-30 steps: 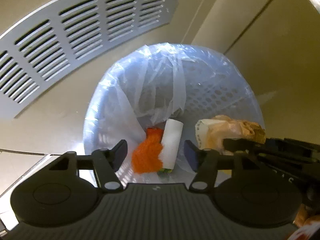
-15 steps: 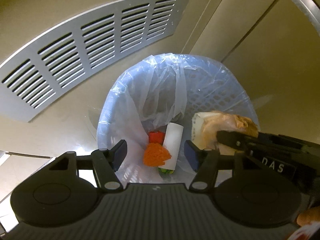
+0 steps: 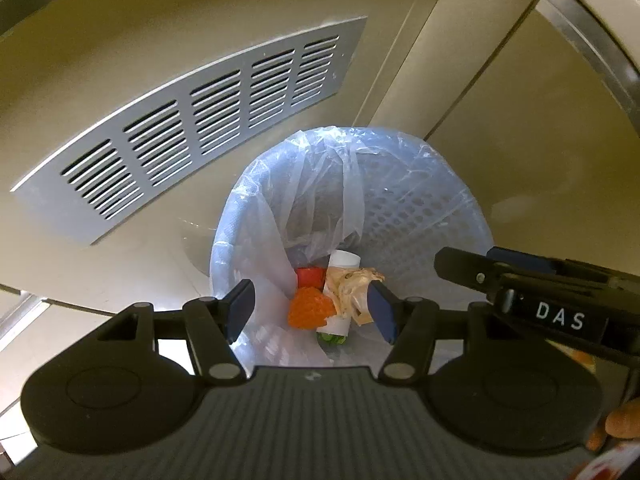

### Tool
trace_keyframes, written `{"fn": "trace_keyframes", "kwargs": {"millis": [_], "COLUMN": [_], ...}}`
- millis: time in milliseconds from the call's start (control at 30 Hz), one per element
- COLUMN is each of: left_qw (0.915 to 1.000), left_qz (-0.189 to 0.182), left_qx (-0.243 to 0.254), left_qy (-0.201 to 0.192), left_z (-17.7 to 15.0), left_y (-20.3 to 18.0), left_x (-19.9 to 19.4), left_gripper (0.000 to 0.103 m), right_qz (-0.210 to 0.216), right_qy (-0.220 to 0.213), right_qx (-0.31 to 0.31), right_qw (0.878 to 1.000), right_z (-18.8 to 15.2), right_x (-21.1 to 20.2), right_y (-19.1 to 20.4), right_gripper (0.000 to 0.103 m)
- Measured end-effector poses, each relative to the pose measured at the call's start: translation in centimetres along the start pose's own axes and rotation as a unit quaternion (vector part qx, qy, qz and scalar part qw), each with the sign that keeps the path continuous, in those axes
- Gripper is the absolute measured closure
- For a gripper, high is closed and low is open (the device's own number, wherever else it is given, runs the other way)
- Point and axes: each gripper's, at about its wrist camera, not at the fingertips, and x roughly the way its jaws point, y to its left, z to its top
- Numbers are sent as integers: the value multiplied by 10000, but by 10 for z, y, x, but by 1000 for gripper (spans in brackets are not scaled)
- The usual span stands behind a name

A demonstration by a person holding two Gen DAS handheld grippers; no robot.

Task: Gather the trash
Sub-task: 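Open both grippers to drop the scrubber and paper bag into the bin, then raise both open grippers from the bin back toward the counter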

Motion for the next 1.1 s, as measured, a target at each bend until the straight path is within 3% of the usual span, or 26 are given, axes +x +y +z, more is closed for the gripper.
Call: {"fn": "trace_keyframes", "kwargs": {"millis": [533, 1100], "left_qw": [9989, 9927], "left_qz": [36, -1], "left_qx": [-101, 318], "left_qy": [-458, -1160], "left_z": [-18, -13], "left_y": [-25, -35], "left_x": [-92, -197], "left_gripper": [44, 36], "right_qz": [143, 309], "right_qy": [-273, -846], "right_qx": [137, 233], "right_qw": [9994, 9957], "right_z": [-13, -1], "right_x": [-101, -193], "right_y": [-5, 10], "right_gripper": [43, 43]}}
